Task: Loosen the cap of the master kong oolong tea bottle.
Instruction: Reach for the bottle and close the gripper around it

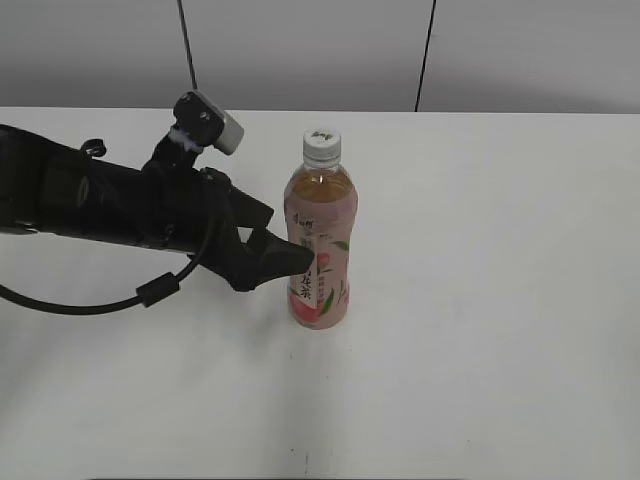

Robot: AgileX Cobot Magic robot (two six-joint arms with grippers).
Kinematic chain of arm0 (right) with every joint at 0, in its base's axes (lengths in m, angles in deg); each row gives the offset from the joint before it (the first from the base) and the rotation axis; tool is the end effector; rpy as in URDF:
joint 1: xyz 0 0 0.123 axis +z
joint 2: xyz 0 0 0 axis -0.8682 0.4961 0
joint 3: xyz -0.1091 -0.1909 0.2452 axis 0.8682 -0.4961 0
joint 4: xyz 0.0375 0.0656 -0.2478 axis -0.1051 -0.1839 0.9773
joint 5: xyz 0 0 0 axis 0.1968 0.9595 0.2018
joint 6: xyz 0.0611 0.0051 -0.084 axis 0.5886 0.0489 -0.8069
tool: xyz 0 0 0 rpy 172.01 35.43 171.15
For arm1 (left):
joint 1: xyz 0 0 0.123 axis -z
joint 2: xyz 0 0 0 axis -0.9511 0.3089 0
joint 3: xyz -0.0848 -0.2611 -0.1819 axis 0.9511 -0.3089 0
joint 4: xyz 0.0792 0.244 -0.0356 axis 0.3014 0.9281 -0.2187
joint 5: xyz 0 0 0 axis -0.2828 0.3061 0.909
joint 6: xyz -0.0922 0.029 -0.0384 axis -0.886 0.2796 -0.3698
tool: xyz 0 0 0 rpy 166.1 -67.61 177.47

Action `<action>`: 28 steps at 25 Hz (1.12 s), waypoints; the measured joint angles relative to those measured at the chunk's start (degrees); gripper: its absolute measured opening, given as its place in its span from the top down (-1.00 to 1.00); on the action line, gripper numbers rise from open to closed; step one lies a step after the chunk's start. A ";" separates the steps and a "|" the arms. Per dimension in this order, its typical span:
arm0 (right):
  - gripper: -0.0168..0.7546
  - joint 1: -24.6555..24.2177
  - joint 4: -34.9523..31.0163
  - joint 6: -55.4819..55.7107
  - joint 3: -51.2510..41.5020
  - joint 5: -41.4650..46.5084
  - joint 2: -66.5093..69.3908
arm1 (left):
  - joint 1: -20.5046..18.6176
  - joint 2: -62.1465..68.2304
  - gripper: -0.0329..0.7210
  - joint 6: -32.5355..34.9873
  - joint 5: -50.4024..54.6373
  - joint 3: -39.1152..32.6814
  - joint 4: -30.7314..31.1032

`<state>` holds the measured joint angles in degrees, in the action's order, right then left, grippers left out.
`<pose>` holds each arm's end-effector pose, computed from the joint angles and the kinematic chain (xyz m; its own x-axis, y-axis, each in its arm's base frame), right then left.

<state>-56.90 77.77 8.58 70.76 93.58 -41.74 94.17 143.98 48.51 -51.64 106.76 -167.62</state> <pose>-0.0353 -0.0110 0.2755 -0.4689 -0.0777 -0.8798 -0.0063 0.9964 -0.0846 0.3118 -0.1893 0.1881 -0.3662 0.4589 -0.8095 0.8635 0.4917 -0.1119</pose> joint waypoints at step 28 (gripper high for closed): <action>-0.28 0.00 0.00 -0.05 0.00 0.00 0.00 | -2.56 -5.16 -0.33 -77.74 -10.77 0.00 64.86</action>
<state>-56.90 77.77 8.53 70.76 93.58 -41.74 91.61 138.81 -29.23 -62.42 106.76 -102.76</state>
